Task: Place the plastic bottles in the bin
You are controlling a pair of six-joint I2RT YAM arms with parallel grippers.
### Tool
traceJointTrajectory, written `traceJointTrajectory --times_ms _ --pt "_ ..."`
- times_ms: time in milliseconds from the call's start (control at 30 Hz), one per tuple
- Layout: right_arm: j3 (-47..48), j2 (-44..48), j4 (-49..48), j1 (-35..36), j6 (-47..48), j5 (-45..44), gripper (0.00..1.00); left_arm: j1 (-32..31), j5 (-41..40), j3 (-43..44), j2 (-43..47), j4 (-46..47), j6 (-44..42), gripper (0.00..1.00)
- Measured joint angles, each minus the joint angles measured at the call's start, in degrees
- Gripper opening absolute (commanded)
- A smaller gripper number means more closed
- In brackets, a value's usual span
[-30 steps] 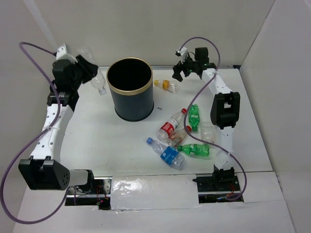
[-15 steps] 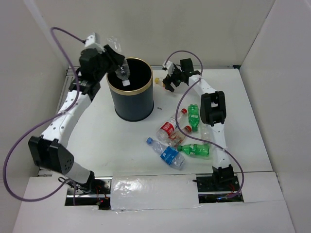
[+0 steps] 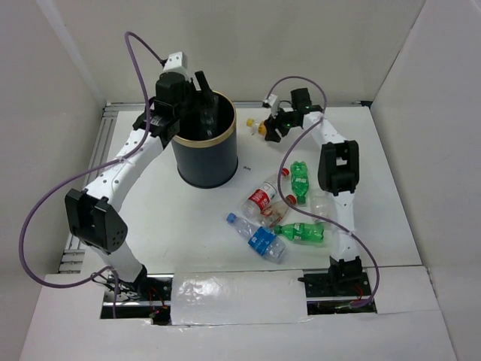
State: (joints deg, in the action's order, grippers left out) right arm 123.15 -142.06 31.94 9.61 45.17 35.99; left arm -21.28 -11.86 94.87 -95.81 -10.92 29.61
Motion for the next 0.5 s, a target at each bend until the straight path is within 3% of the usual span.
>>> traceJointTrajectory --times_ms 233,367,500 --pt "-0.98 14.71 1.09 -6.62 -6.62 5.55 0.18 -3.80 -3.26 2.71 5.81 -0.17 -5.01 0.90" --pt "1.29 25.20 -1.99 -6.12 -10.45 8.28 0.22 -8.72 -4.22 -9.64 20.87 1.44 -5.35 0.86" --pt "5.22 31.21 -5.92 1.22 -12.35 10.27 0.29 -12.22 -4.85 -26.84 39.65 0.96 -0.79 0.78"
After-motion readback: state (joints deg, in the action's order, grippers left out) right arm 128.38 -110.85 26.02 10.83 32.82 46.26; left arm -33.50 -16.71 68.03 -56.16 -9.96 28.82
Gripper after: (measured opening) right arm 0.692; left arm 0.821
